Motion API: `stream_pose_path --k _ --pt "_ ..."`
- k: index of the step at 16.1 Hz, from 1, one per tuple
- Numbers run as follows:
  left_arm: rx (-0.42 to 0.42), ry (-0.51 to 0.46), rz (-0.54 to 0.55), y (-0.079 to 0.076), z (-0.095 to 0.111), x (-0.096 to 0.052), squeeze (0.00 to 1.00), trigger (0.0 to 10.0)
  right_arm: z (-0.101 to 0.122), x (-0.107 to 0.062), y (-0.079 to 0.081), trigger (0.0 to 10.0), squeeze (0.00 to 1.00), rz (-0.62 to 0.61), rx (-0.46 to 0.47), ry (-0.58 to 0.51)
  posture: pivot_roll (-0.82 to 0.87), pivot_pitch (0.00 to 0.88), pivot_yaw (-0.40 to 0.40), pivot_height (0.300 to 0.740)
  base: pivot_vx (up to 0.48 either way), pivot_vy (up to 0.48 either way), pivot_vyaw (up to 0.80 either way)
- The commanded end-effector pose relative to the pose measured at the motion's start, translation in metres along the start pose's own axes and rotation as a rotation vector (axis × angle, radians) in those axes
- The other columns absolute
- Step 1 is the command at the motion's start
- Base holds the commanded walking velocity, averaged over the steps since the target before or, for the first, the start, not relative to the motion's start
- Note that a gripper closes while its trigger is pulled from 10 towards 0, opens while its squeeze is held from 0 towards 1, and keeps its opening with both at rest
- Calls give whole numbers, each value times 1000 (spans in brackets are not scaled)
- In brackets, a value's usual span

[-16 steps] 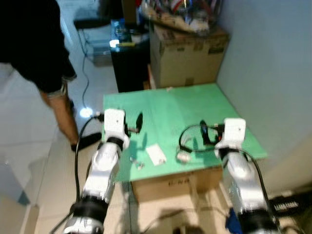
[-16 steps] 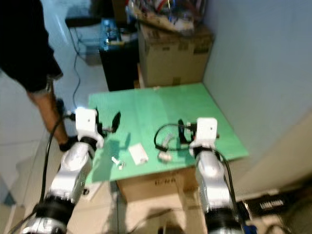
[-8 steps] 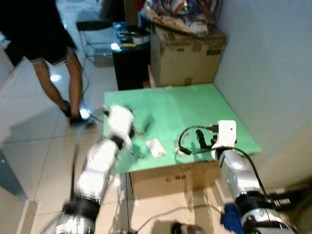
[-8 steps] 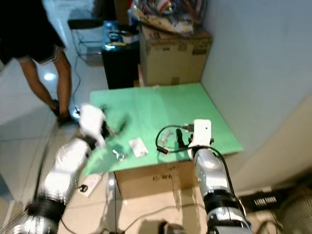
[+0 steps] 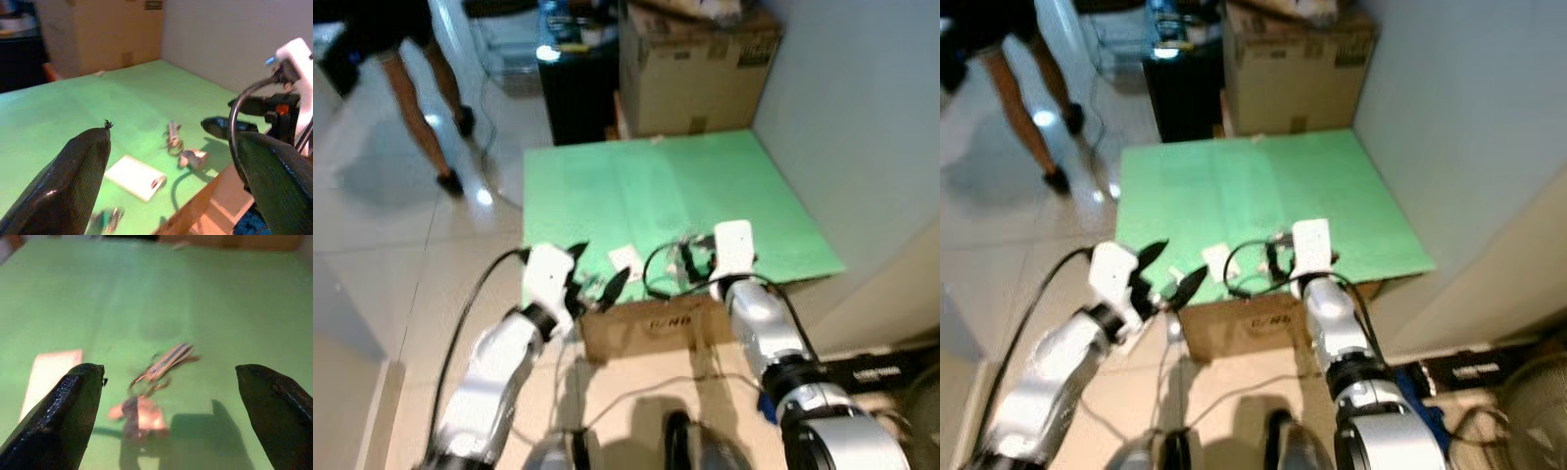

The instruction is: Hang keys on a hook

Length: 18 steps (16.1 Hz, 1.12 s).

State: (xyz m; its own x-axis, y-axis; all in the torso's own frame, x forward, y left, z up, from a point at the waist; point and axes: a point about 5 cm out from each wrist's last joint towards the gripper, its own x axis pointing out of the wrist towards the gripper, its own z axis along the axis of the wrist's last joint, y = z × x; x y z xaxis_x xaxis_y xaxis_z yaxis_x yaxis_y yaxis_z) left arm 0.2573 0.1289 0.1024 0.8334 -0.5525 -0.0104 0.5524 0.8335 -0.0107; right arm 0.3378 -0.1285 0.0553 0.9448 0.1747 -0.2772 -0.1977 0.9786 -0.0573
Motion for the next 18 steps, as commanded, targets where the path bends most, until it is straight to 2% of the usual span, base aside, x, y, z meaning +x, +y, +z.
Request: stream_pose_path --k 1,3,5,7,8,11,12,14,18 --pt "-3 9 16 0 2 -6 0 10000 1 2 -1 10000 0 8 8 0 0 211 21 740 0 0 0" --pt "-24 14 92 7 4 -15 0 10000 -4 2 0 10000 0 10 28 21 36 253 39 740 0 0 0" --pt "-1 42 133 16 9 -41 0 10000 -6 2 11 10000 0 39 -11 18 81 292 59 740 0 0 0" --pt "20 81 175 24 8 -57 0 10000 -5 2 15 10000 0 48 -32 4 96 311 68 740 0 0 0" --pt "16 91 209 28 9 -65 0 10000 -4 3 17 10000 0 58 -71 -6 100 321 73 740 0 0 0" --pt "12 98 213 23 12 -70 0 10000 2 4 17 10000 0 67 -114 -38 110 335 77 740 0 0 0" --pt "7 100 216 21 13 -72 0 10000 6 5 12 10000 0 44 -137 -58 114 339 78 740 0 0 0" --pt "0 112 216 18 13 -76 0 10000 8 5 5 10000 0 6 -131 -64 116 347 83 740 0 0 0" --pt "-5 117 220 16 14 -75 0 10000 15 7 2 10000 0 7 -135 -86 120 329 90 740 0 0 0"
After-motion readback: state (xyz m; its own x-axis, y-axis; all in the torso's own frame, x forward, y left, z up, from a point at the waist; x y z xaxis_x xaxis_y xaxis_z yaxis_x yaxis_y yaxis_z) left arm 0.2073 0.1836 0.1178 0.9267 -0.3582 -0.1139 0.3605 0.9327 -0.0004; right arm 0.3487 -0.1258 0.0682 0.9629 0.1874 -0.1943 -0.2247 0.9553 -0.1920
